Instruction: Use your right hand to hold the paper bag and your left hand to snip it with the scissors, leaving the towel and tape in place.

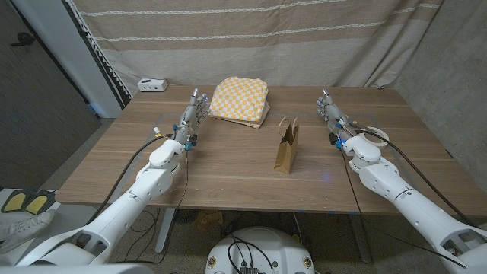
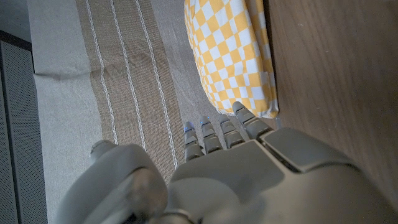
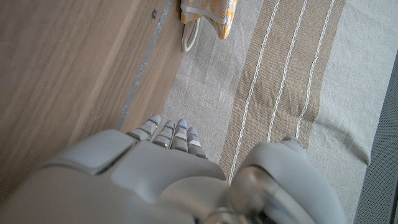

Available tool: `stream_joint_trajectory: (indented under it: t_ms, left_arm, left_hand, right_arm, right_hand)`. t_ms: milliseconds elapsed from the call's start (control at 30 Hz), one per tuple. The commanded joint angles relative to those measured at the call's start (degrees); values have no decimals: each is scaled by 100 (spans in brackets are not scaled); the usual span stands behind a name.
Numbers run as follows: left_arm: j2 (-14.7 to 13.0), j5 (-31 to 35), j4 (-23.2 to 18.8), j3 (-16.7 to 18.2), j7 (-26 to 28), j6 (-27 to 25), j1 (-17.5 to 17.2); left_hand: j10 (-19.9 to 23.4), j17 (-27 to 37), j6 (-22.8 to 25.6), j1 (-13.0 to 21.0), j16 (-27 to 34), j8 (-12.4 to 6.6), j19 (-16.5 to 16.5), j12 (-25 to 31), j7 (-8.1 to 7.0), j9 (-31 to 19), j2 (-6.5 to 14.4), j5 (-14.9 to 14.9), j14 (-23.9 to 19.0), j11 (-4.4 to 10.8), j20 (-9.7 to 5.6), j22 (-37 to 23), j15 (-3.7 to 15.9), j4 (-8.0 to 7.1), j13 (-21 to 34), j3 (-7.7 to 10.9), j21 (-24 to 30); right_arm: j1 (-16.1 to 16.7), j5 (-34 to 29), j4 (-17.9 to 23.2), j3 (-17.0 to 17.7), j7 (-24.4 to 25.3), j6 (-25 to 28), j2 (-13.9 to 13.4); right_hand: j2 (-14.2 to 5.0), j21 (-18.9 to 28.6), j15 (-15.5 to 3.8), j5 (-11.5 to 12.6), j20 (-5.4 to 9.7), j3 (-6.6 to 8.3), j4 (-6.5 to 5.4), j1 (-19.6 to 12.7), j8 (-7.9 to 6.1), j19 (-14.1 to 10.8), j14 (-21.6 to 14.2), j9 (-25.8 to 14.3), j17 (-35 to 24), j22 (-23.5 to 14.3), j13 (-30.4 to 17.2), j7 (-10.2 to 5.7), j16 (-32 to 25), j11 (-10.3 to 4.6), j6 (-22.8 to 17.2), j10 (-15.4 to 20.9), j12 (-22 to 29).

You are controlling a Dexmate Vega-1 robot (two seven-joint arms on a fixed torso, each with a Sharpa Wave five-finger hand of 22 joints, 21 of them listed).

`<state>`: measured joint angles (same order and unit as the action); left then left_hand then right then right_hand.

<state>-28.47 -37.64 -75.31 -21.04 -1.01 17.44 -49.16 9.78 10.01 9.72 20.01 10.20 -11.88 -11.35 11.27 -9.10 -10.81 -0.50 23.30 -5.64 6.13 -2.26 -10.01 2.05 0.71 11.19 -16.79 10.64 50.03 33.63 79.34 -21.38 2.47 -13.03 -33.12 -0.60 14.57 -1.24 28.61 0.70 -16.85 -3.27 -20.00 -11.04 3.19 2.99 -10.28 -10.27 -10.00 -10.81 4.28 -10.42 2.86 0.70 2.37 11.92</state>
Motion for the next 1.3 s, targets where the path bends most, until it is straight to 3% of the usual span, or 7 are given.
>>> stream_joint_trajectory:
  t_ms: [33,533,833,933,1133,1300]
  left_arm:
    - [48,-11,13,9,38,81,-86]
    - [99,-17,207,6,-40,272,-185]
    - [61,4,108,28,49,229,-216]
    - [51,-1,93,33,34,234,-216]
    - [25,15,65,30,35,213,-213]
    - [-26,28,-15,41,83,152,-242]
  left_hand:
    - [29,12,79,62,29,-37,-35,46,9,-29,-4,43,-8,17,-353,-18,643,0,6,-12,43]
    - [27,12,107,78,16,-38,-16,46,6,-29,8,47,37,20,-382,-18,660,3,0,-7,40]
    - [19,12,112,88,13,-33,6,44,0,-30,14,51,59,24,-401,-18,679,6,-3,-5,34]
    - [18,13,116,92,12,-32,12,44,-4,-30,16,52,69,27,-401,-18,680,7,-4,-5,34]
    - [20,13,122,97,13,-30,16,46,-4,-30,21,53,76,20,-403,-18,669,7,-6,-3,35]
    - [23,13,127,101,14,-29,18,48,-4,-30,24,54,81,20,-403,-18,664,8,-7,-3,36]
  right_arm:
    - [110,-207,161,1,182,-2,-124]
    - [-42,-689,110,-138,324,-62,-191]
    - [19,-968,282,-190,454,127,-393]
    - [5,-1061,367,-180,523,220,-469]
    - [-4,-1172,458,-146,606,317,-568]
    - [-9,-1324,563,-160,690,446,-660]
  right_hand:
    - [27,-9,-26,52,22,11,52,-109,-39,2,-6,-25,-10,-24,-8,-3,-24,-25,-49,37,47]
    - [7,-30,-60,98,2,45,131,-258,-78,-87,-102,-26,-9,-26,-11,-38,-51,-87,-153,136,91]
    - [-6,-45,-76,129,-25,72,186,-362,-78,-119,-124,-27,-7,-26,-12,-61,-50,-125,-154,143,94]
    - [-19,-48,-102,154,-33,97,231,-449,-81,-160,-159,-28,-5,-25,-13,-85,-56,-166,-160,173,106]
    - [-73,-67,-54,249,-28,181,385,-752,-113,-294,-315,-29,2,-23,-9,-40,-76,-44,-263,353,165]
    - [-103,-72,-56,283,-38,216,436,-858,-114,-342,-353,-29,4,-22,-7,-44,-76,-53,-276,383,171]
